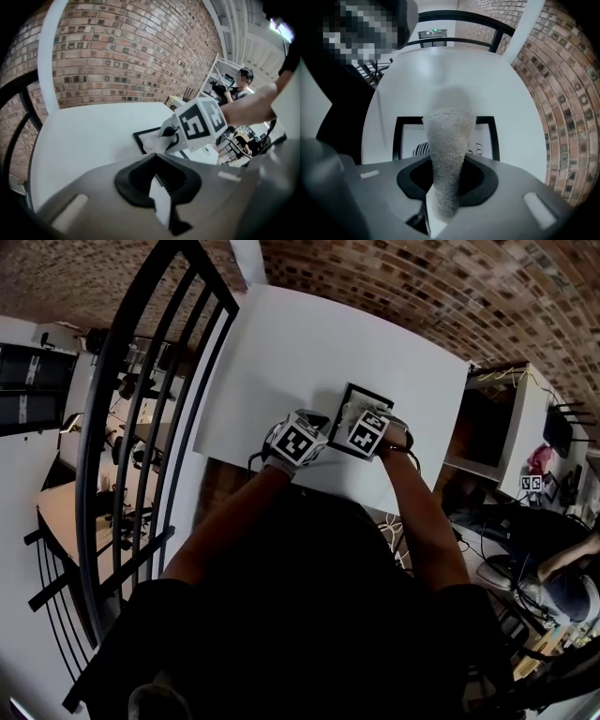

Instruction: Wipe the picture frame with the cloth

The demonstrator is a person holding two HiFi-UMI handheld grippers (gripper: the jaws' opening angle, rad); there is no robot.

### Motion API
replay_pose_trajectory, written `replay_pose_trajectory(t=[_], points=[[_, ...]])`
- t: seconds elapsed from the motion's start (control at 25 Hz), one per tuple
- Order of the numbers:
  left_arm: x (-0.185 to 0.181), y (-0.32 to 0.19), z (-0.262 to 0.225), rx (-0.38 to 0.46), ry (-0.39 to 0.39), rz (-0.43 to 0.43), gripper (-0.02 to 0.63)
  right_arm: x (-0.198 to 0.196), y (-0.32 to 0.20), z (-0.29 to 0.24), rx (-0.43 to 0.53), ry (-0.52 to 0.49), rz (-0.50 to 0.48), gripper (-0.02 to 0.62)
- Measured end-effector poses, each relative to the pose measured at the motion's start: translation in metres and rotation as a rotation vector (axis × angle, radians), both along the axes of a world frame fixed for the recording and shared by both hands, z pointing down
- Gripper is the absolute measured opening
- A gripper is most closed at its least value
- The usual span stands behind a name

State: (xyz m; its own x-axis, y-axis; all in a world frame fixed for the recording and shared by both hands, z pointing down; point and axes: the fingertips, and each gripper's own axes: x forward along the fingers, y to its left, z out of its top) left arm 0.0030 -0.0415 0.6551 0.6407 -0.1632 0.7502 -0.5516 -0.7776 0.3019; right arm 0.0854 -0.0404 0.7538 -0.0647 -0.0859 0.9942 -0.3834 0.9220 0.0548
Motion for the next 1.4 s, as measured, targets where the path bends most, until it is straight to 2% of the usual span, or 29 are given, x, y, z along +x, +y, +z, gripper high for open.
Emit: replay_pose_trajectory(t=[0.28,0.56,0.8,1.04,1.28,1.4], points=[[0.006,0.006,-0.012,-0.025,0.019,0.028,0.002,-0.021,0.047,-0.002,-0.069,-0.053,0.028,0.106],[0.023,0.008,-0.014,-0.015,0.019,0.066,0.002,-0.032,0.08,-0.012,-0.083,-0.074,-0.036,0.106],[0.033,0.009,-0.013,-0.013,0.011,0.081,0.002,-0.032,0.104,-0.016,-0.138,-0.097,-0.083,0.107],[0.043,0.007,-0.012,-0.013,-0.001,0.091,0.002,0.02,0.051,-0.029,-0.037,-0.108,0.033,0.107],[0.047,0.008,-0.01,-0.018,-0.023,0.096,0.002,0.083,-0.032,-0.032,0.092,-0.027,0.128,0.107],[0.044,0.013,-0.006,-0.031,-0.033,0.095,0.002,0.099,-0.053,-0.022,0.11,-0.007,0.169,0.107]])
